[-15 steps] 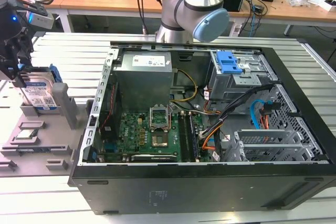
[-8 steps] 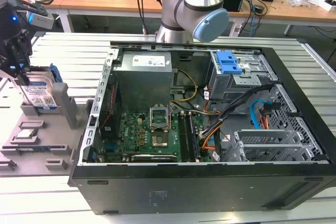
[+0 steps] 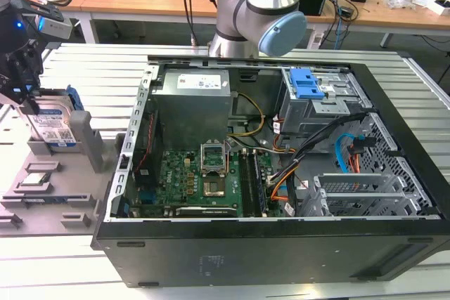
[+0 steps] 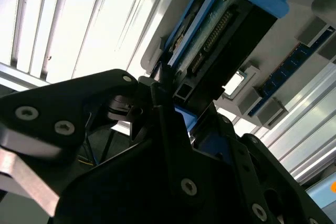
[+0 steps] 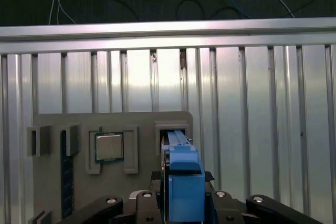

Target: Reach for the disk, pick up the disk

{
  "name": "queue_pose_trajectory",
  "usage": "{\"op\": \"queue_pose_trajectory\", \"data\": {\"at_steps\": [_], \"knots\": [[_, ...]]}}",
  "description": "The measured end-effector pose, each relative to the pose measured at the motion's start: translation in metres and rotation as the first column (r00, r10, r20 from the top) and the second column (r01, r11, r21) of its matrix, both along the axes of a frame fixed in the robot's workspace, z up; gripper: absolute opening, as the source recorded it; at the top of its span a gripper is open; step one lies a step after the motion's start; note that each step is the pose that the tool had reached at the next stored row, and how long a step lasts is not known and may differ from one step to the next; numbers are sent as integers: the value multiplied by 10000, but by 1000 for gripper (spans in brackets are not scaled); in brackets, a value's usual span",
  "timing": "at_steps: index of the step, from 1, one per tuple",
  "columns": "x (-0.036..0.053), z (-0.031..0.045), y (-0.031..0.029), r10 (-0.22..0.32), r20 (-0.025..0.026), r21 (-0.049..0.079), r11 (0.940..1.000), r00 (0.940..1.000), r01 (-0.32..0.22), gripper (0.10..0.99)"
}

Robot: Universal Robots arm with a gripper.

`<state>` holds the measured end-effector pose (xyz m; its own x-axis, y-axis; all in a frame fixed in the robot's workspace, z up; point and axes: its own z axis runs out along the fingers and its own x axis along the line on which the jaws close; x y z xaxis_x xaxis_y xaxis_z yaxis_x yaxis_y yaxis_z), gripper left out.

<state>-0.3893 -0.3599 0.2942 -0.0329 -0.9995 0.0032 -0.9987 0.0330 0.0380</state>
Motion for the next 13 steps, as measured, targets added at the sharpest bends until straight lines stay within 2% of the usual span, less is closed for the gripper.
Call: {"op": "queue_pose_trajectory", "data": {"at_steps": [5,13], "knots": [[0,10,0,0,0,-4,10000,10000,0,369],[0,132,3,0,1,-4,10000,10000,0,369]]}}
